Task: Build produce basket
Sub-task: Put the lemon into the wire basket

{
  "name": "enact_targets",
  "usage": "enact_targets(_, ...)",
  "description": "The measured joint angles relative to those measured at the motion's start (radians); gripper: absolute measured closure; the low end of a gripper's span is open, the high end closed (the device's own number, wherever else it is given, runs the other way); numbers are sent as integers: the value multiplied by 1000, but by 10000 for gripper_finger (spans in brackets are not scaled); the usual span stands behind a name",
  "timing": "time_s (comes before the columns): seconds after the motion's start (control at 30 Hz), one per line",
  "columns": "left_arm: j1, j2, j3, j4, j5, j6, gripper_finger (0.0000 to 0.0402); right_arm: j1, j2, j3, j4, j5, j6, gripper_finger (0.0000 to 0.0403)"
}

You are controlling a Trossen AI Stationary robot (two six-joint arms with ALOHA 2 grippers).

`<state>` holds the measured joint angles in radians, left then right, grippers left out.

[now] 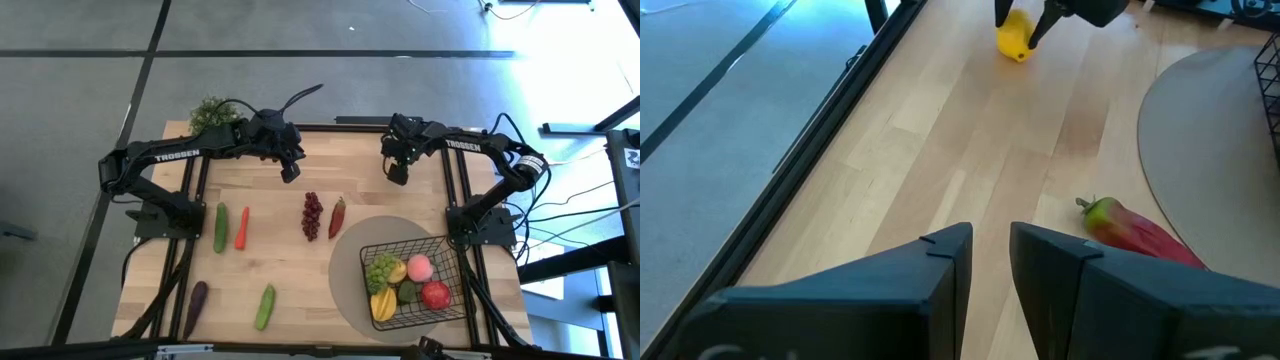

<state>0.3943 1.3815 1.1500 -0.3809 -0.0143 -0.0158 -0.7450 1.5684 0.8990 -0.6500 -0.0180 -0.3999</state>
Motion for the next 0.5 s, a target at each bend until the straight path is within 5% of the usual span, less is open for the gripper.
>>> enact_targets(0.5, 0, 0, 0, 0, 0, 0, 341, 12, -1, 134, -193, -10, 72, 171)
